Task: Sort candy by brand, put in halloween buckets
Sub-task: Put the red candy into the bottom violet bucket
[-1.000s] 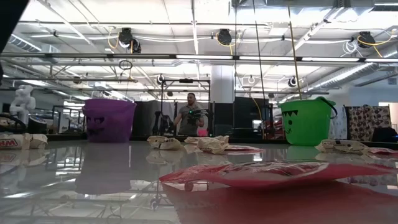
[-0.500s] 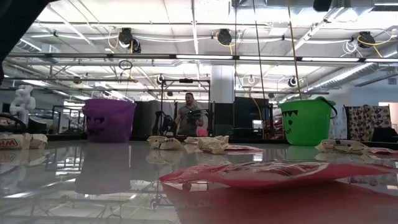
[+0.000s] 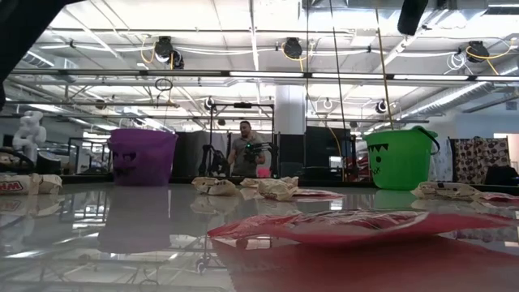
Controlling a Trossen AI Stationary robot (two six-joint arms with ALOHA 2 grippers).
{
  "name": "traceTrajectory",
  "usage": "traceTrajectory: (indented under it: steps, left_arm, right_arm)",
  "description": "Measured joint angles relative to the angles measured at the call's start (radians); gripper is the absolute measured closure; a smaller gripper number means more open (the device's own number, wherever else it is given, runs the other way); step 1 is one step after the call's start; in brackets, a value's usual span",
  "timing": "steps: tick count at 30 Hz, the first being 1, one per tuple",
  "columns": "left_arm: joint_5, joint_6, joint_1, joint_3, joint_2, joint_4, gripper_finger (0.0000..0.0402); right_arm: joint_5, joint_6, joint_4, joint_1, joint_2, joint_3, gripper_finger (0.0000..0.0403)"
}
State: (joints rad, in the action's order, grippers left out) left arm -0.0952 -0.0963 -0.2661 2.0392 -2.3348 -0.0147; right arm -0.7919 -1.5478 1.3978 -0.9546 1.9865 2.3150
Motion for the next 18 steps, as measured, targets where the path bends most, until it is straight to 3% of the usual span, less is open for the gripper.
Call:
traceTrajectory:
  steps: [7, 14, 18]
  left_arm:
    - [-0.003, 0.007, 0.014, 0.000, 0.006, -0.037, 0.0241]
    - [0.002, 0.058, 0.046, 0.001, 0.075, -0.214, 0.0236]
    - [0.070, 0.060, 0.075, 0.001, 0.090, -0.346, 0.0236]
  right_arm:
    - [-0.002, 0.000, 0.017, 0.002, 0.000, 0.000, 0.0248]
    - [-0.002, -0.001, 0.019, 0.002, 0.000, 0.000, 0.0248]
    - [-0.002, 0.001, 0.025, 0.002, 0.000, 0.000, 0.0248]
